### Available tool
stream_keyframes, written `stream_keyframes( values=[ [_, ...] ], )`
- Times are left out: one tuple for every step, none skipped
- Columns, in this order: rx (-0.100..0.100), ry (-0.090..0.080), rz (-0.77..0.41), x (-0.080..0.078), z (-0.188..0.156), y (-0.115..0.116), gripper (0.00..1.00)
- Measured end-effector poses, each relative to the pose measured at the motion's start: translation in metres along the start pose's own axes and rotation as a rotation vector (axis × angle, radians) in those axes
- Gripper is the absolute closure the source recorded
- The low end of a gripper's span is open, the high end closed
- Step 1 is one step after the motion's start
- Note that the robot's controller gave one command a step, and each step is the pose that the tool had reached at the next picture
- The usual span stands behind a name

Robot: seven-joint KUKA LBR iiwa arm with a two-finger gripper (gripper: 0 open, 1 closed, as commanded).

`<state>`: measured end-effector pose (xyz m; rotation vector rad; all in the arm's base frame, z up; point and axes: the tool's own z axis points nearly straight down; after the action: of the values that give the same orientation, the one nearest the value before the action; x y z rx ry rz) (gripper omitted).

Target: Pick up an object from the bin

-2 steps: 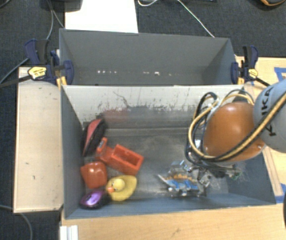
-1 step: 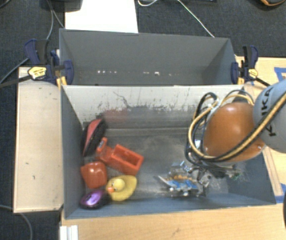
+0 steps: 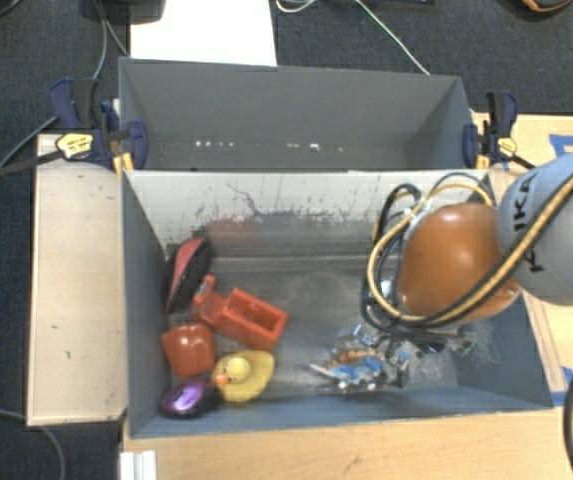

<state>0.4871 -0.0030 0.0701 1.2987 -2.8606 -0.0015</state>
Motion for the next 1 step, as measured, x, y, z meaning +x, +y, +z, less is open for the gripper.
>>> stream_keyframes(
  values=[
    [-0.001,-0.002,-0.198,-0.0142,0.0001,0.0071,1.00]
  ],
)
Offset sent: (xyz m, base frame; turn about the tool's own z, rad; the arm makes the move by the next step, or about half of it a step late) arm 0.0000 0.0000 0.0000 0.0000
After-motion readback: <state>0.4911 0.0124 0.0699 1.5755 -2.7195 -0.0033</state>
